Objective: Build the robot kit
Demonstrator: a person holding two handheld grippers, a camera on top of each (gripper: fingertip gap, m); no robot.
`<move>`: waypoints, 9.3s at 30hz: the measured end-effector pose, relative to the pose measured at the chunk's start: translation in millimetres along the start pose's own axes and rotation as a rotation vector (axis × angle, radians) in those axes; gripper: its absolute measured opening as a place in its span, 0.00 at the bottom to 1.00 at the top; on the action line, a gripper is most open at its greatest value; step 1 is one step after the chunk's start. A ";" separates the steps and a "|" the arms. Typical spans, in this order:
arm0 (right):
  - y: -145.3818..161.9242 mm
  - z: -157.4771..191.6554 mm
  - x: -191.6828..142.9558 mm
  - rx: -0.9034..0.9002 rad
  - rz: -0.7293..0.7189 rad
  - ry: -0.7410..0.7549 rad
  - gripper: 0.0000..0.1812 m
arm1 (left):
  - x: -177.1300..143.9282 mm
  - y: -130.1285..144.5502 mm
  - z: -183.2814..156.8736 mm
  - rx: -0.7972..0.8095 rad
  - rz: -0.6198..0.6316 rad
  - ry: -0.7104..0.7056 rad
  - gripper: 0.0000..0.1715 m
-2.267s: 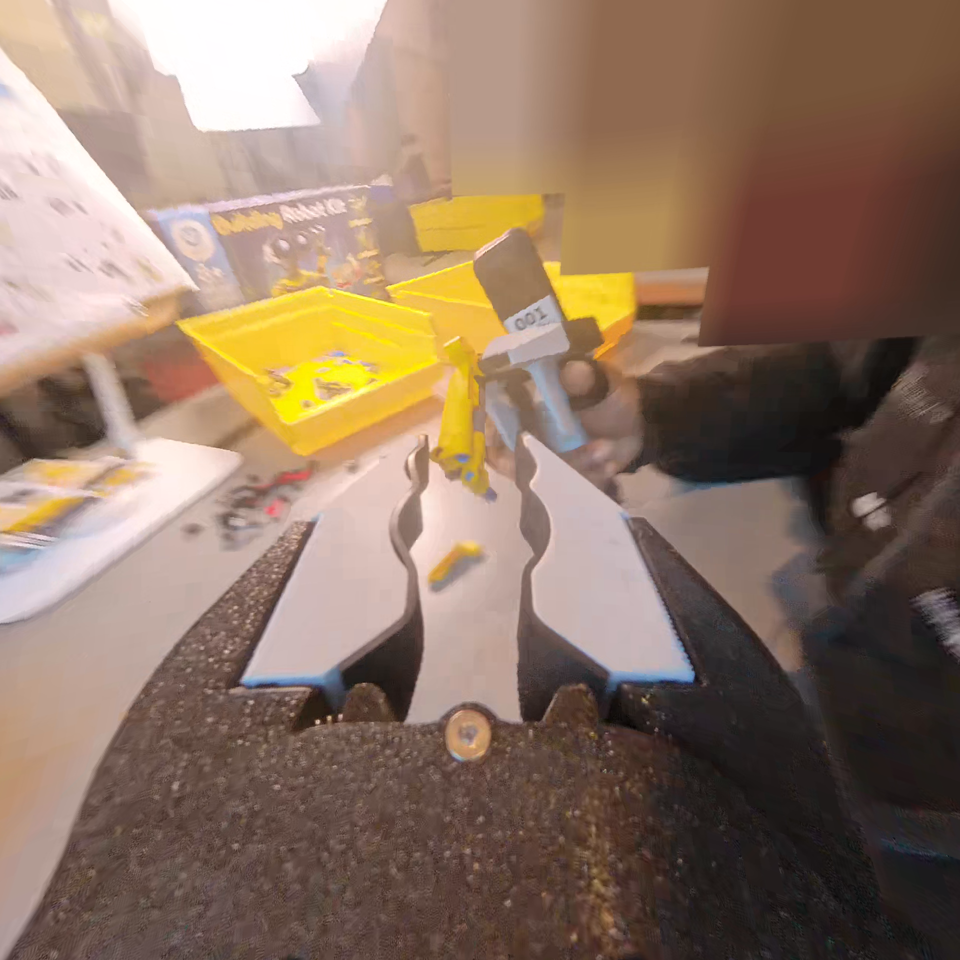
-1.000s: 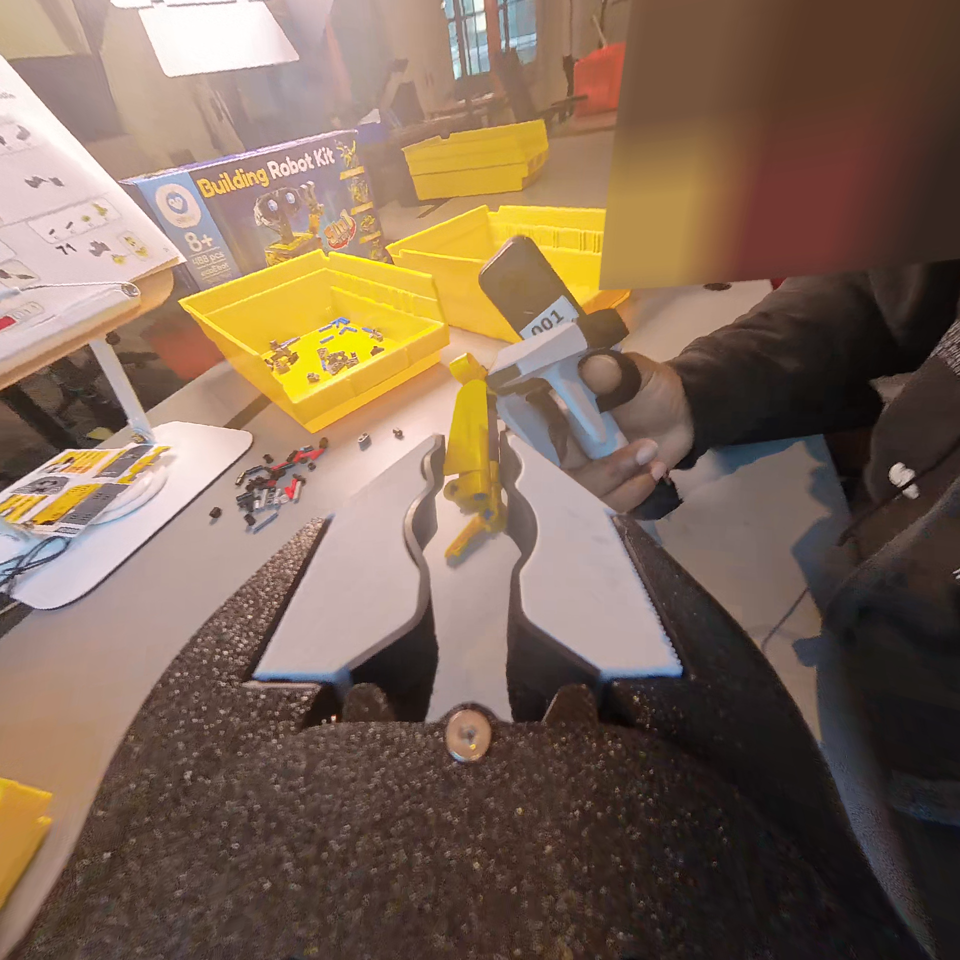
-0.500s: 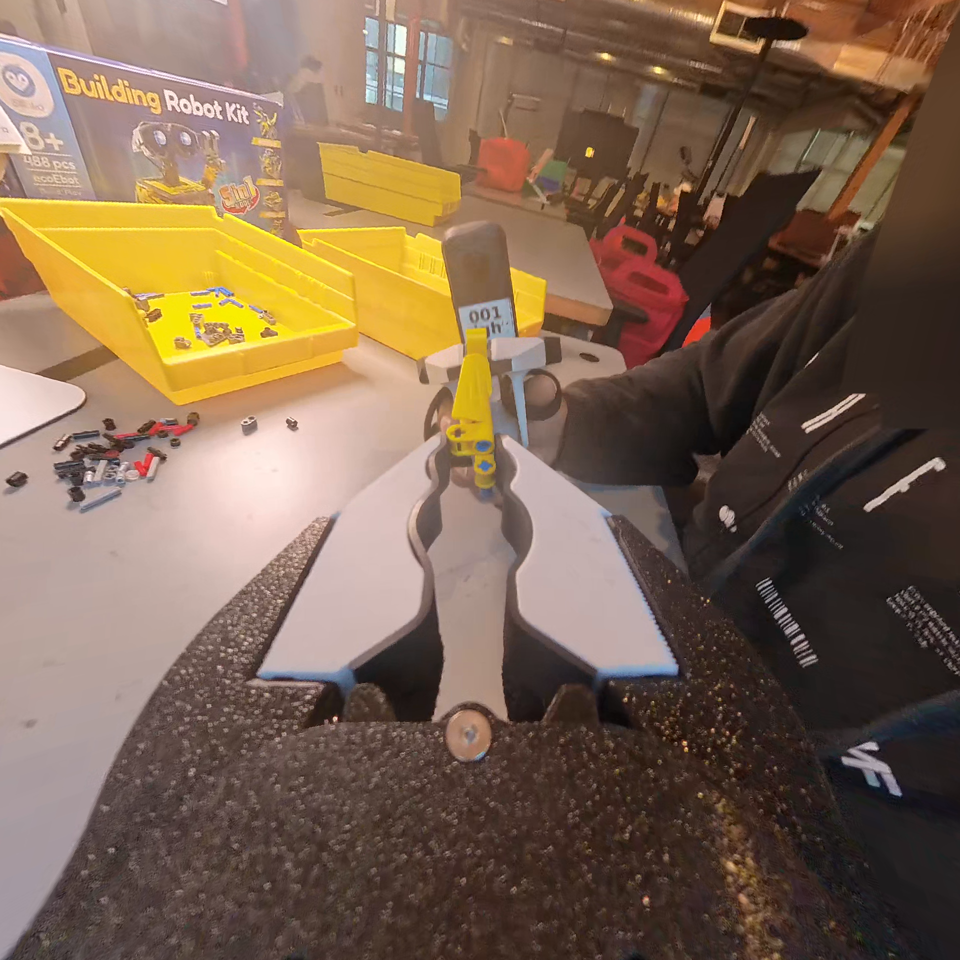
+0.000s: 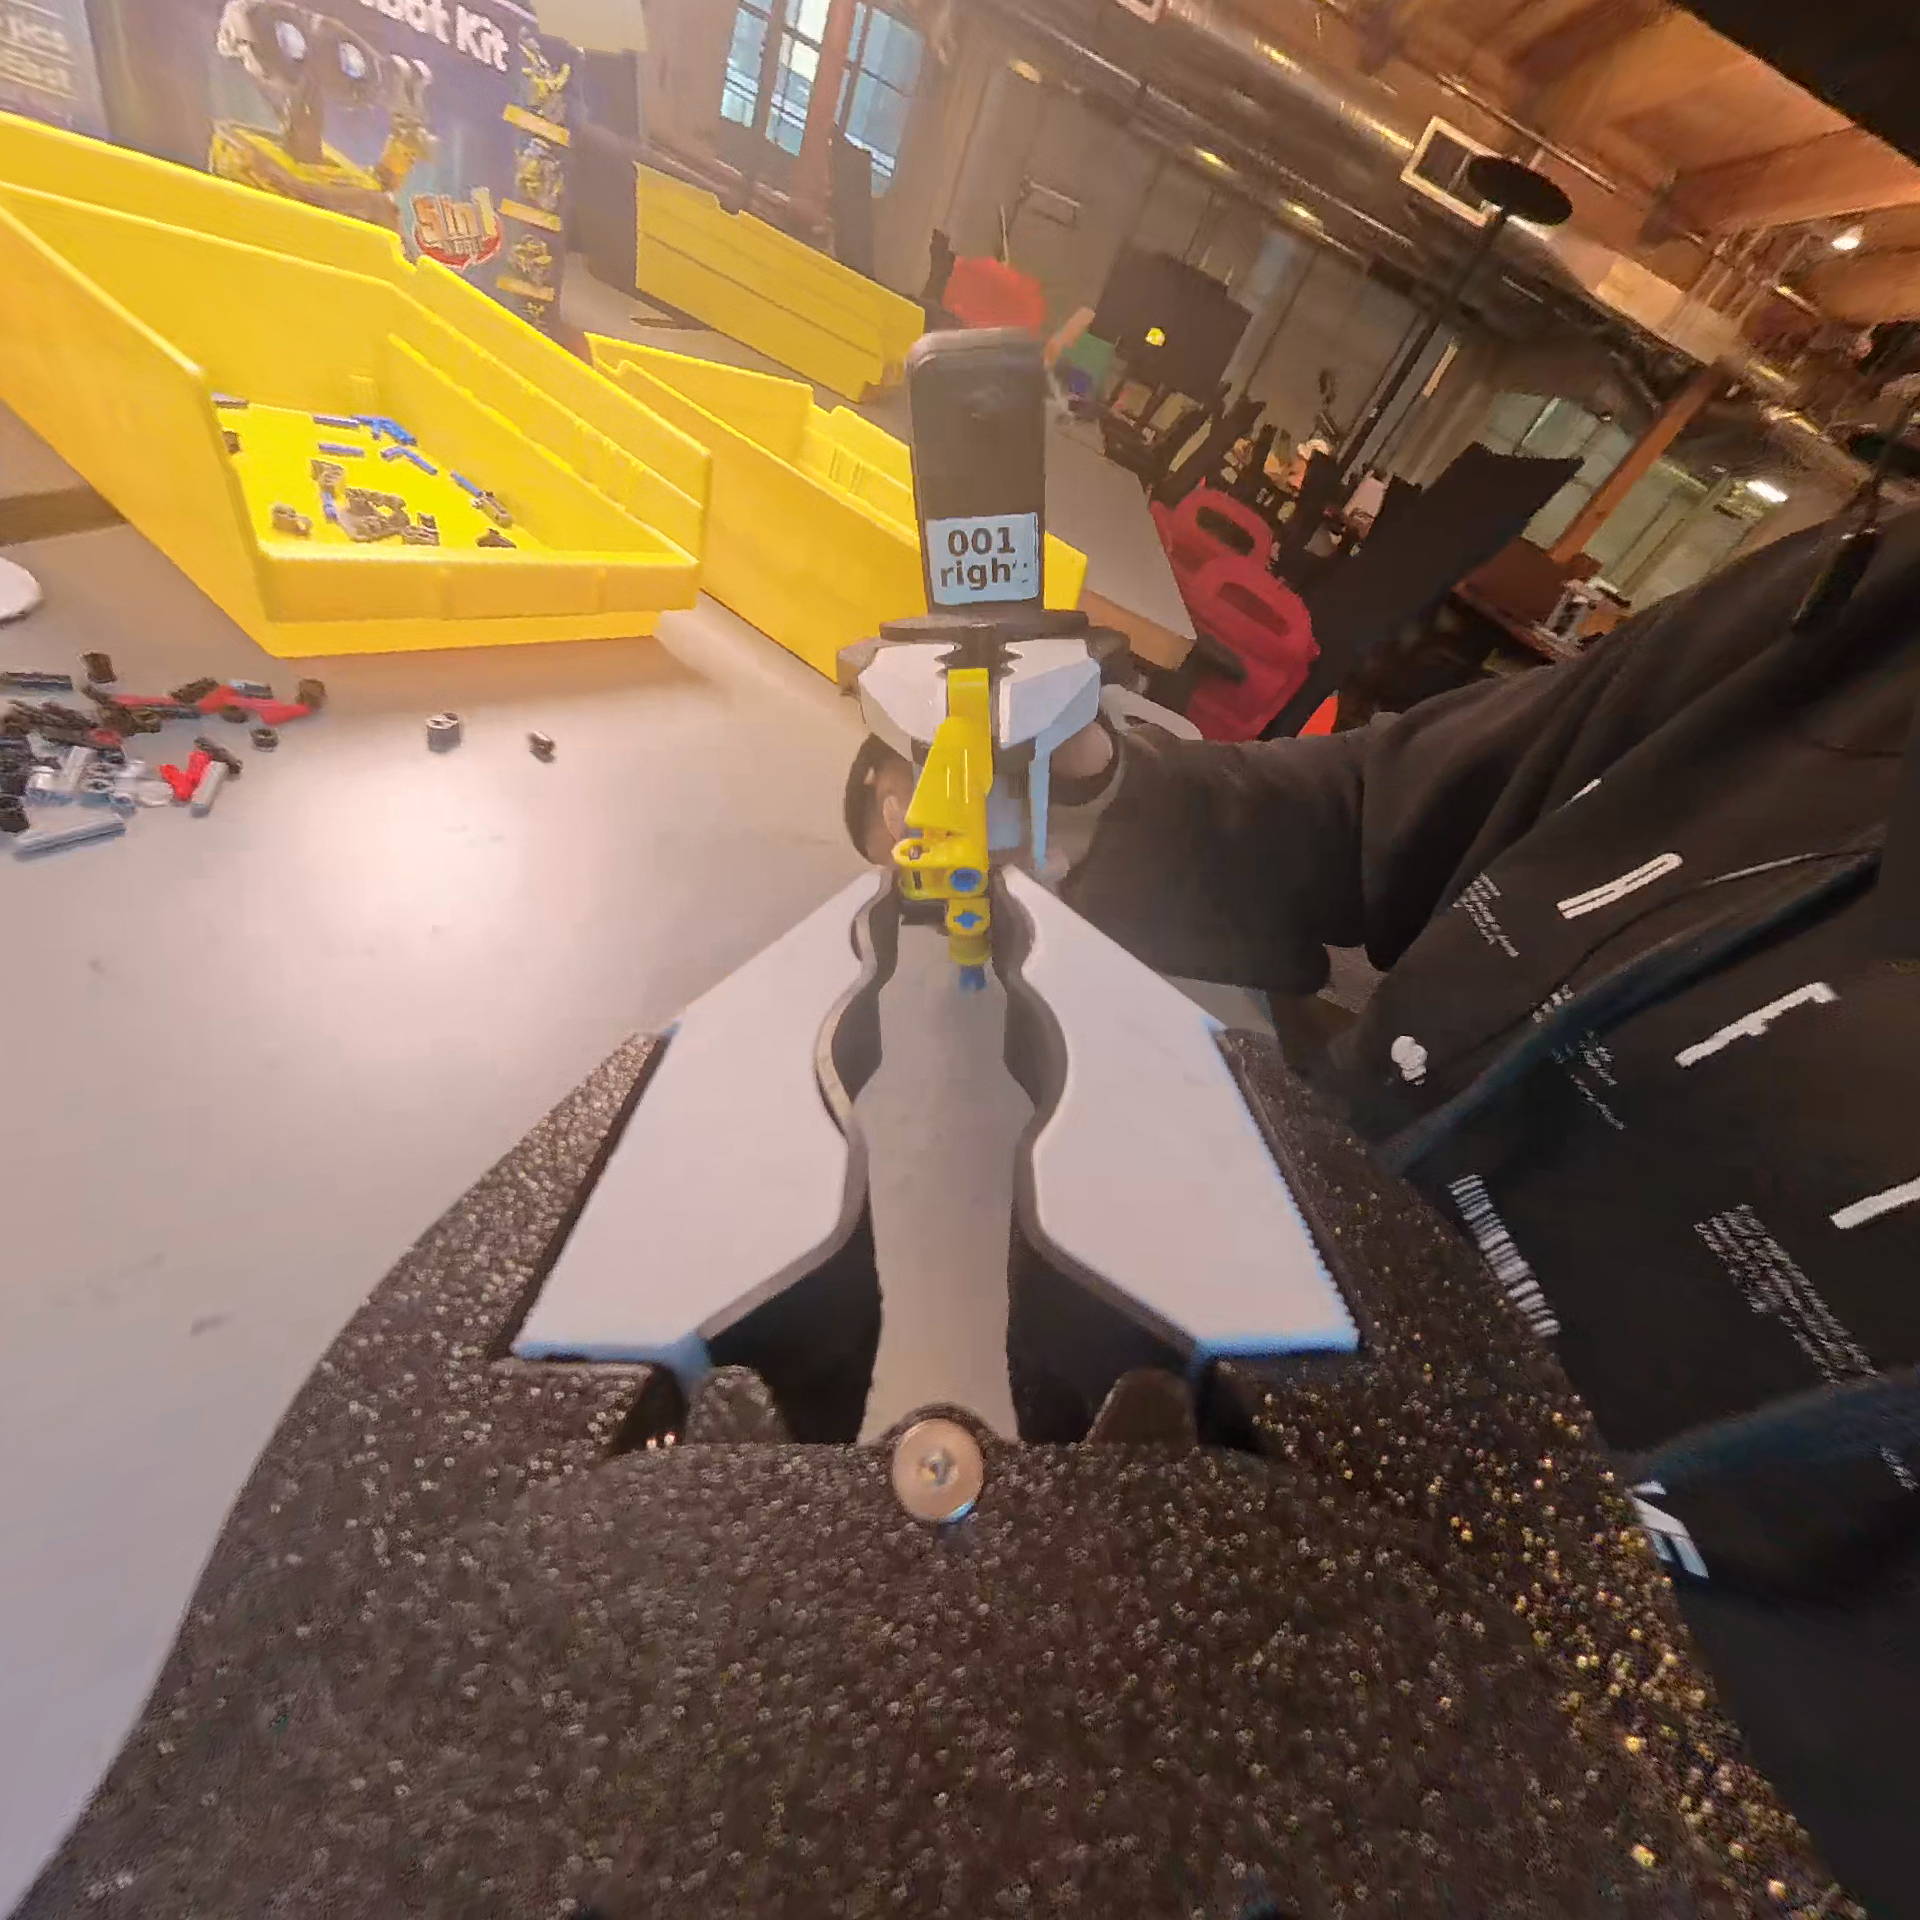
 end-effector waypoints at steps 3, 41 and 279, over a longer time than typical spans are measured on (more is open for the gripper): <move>-0.3 -7.5 -2.4 0.163 -0.054 -0.038 0.04 | -3.6 0.3 3.4 0.055 -0.005 -0.081 0.13; 13.1 -1.2 6.5 0.000 0.062 -0.031 0.04 | 10.6 8.6 -8.5 0.334 0.178 -0.240 0.15; 4.5 7.0 -15.8 -0.102 0.117 0.015 0.04 | 11.5 -0.4 -7.4 0.410 0.034 -0.041 0.14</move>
Point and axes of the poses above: each gripper's, where its closed fingertips meet, x out along the fingers, y out of its underside, z = x × y across the jaws, the point moved 7 cm from there along -x, back along the fingers, and after that the axes turned 10 degrees about z, right-handed, at the moved point
